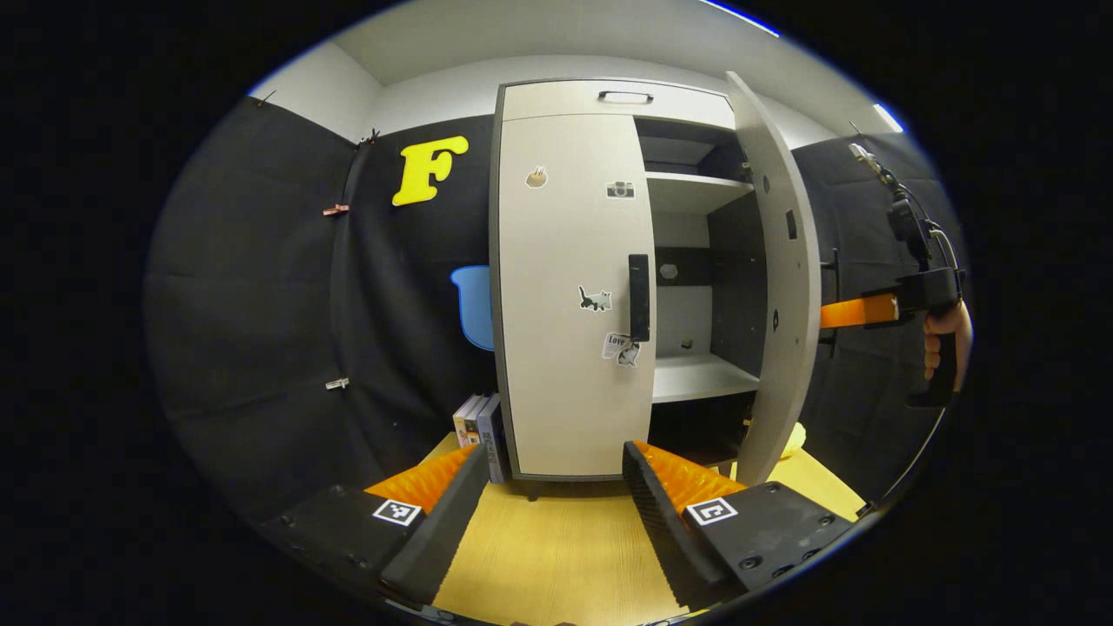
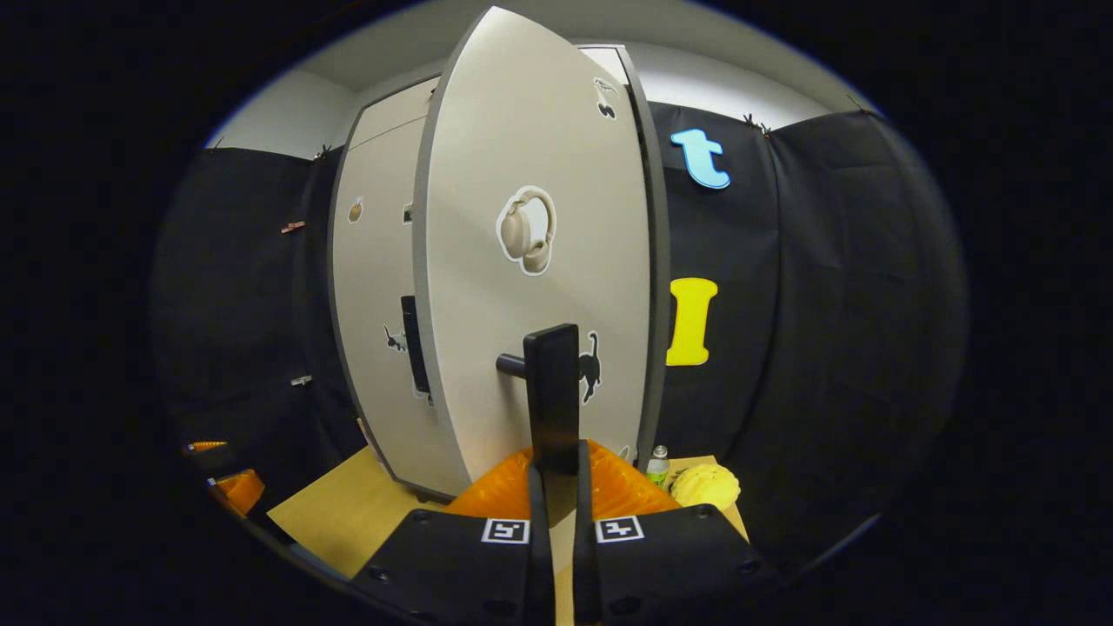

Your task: Open the right door of the double-door shoe cabinet with the right hand, and open the left door with the left hand.

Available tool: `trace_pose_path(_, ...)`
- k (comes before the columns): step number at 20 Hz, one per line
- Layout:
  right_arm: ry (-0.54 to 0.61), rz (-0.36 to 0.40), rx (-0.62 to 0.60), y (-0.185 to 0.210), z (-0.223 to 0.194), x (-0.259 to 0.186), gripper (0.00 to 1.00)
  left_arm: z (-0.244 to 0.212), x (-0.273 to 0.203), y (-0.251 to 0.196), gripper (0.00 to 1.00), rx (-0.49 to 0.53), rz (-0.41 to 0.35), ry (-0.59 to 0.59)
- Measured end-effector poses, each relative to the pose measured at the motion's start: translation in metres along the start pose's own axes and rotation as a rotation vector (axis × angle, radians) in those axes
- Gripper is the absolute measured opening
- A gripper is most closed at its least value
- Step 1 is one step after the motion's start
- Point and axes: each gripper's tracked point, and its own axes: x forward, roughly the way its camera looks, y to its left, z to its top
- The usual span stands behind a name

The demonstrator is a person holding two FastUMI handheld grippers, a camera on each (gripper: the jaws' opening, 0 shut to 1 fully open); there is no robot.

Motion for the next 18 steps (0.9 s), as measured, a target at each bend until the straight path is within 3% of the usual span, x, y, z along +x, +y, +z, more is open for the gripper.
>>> trace_pose_path(5, 0.002, -0.045, 0.001, -0.016, -0.001, -0.004, 0.12, -0.002, 0.006, -0.001, 0.95, -0.011, 0.002, 0.008)
trace_pose_path(11, -0.028, -0.176, 0.015, -0.056, 0.003, -0.008, 0.11, -0.001, 0.014, -0.011, 0.95, -0.008, -0.017, 0.007)
trace_pose_path(13, -0.022, -0.149, 0.099, -0.055, 0.001, -0.011, 0.05, 0.000, 0.017, -0.016, 0.95, 0.000, -0.029, 0.008)
trace_pose_path(18, -0.040, -0.159, 0.077, -0.055, 0.003, -0.008, 0.05, 0.005, 0.024, -0.033, 0.95, 0.010, -0.060, 0.005)
